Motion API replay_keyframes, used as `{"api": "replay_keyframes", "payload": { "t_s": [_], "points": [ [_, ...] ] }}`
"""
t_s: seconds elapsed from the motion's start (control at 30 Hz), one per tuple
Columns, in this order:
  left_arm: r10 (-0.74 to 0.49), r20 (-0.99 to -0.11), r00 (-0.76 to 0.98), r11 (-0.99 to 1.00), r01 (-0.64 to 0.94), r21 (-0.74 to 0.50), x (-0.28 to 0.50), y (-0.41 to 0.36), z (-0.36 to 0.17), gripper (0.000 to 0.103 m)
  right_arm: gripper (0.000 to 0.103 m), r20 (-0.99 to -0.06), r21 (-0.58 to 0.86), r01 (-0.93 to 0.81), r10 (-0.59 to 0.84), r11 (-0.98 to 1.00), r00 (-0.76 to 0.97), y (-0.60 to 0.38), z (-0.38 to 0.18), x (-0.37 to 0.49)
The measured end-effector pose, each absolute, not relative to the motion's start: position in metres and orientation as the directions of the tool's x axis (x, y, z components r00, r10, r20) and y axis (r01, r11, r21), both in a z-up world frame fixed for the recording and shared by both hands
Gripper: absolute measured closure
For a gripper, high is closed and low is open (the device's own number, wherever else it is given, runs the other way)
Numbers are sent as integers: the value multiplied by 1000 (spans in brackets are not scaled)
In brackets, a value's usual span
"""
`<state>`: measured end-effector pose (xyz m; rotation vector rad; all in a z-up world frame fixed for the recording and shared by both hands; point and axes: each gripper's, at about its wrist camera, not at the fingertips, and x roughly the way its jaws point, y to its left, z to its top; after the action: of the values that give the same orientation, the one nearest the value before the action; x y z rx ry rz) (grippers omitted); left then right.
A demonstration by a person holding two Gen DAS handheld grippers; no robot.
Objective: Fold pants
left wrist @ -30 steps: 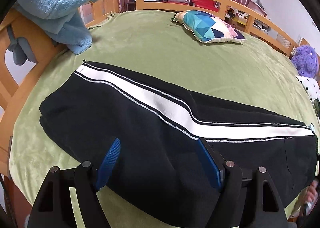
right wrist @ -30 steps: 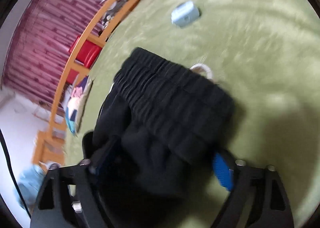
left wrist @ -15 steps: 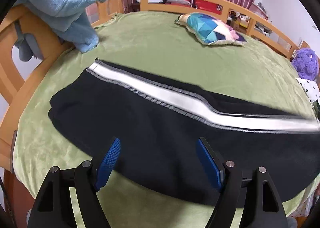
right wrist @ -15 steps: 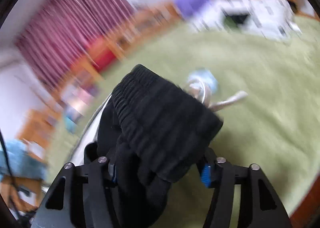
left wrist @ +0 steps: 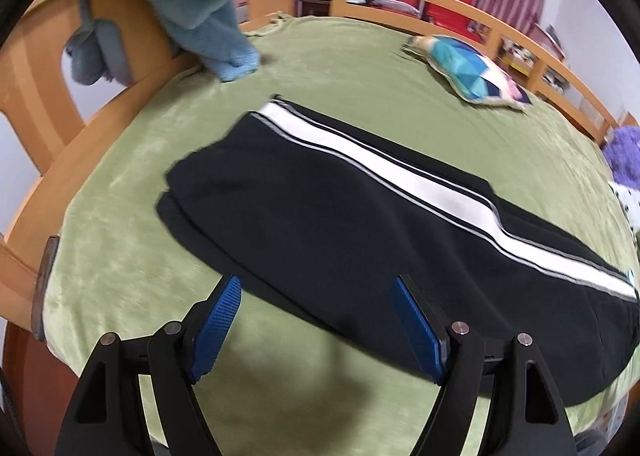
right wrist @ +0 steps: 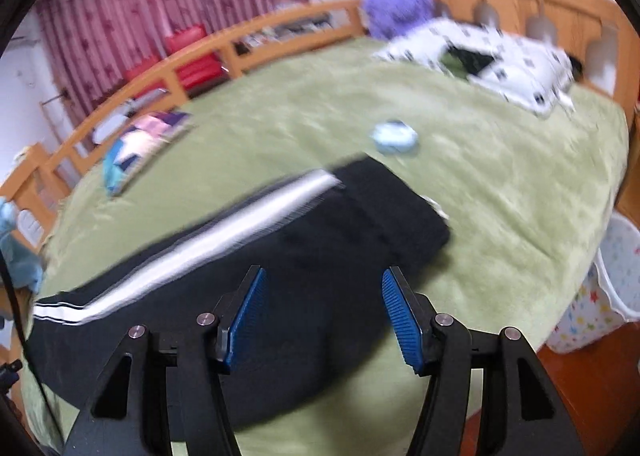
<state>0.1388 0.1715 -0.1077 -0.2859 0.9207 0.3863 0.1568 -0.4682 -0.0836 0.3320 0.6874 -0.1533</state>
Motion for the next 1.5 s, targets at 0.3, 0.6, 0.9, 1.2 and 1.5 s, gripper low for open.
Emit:
{"api": "replay_keyframes", "payload": {
  "t_s": [0.3,0.6,0.9,1.2,1.5],
  "points": [
    [170,-807,566,843,-508,-179,148,275,-121,29,43,-574,320,61,142,945,806,-341,-77,195],
    [80,-811,580,820,-501,-277,171,317,-156,43,44,-626,269,-12,184,963,758,-289,-125,211],
    [56,-836,545,715,-606,-348,196,342,-187,71,43,-615,360,20,221,933,757,-298,-131,214],
    [108,-828,551,689,-642,-338,148,343,-170,99,43,-572,403,-3,254,915,780,-301,-124,207],
    [100,-862,496,812,-542,-218,162,300,-147,61,43,-557,424,-29,286,905,780,-302,-122,206]
  ]
}}
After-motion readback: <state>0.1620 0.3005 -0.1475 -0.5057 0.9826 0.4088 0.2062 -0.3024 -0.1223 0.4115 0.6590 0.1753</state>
